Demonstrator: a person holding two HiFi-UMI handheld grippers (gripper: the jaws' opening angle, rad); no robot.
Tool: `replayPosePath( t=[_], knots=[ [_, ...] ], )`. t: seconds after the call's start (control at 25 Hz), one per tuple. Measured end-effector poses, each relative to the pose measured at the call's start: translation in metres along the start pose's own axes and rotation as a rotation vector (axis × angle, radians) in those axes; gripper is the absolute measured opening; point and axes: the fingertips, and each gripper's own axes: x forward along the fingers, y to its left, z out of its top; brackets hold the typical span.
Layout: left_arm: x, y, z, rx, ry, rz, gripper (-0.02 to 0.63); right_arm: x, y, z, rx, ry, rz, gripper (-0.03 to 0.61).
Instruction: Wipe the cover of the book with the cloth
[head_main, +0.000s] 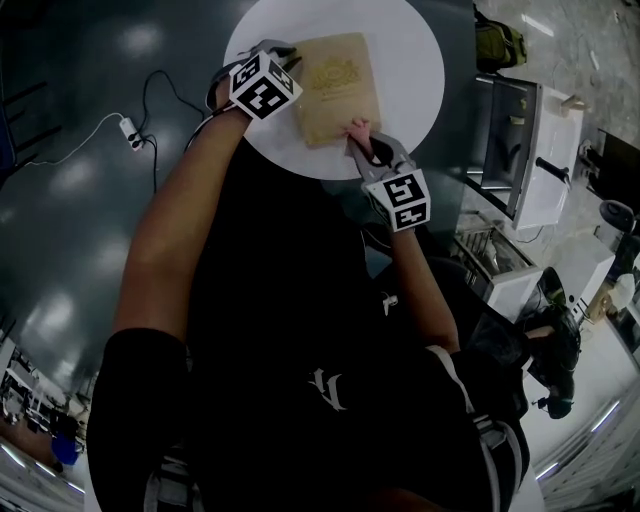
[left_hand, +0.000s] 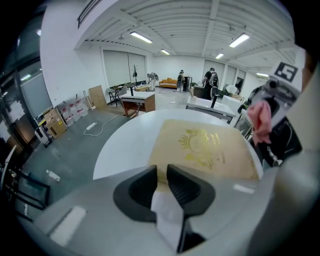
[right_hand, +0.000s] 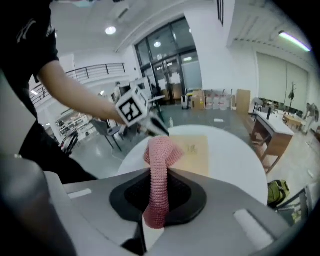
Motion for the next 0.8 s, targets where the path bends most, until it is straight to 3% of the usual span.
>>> replayPosePath(
  t=[0.12, 0.28, 0.52, 0.8],
  knots=[
    [-0.001, 0.000, 0.001, 0.003, 0.006, 0.004, 0.052, 0.022, -0.022, 0.076, -0.039, -0.134, -0.013, 0.035],
    [0.000, -0.001, 0.000, -0.006, 0.001, 0.005, 0.052, 0.086, -0.049, 0.121, -0.053, -0.100, -0.007, 0.035],
    [0.000, -0.001, 0.002, -0.016, -0.007, 0.013, 0.051, 0.147, -0.059, 0.119, -0.088, 0.039, -0.009, 0.035],
    [0.000, 0.000, 0.002, -0.023, -0.010, 0.005, 0.052, 0.156, -0.057, 0.105, -0.179, 0.100, -0.034, 0.034]
  ],
)
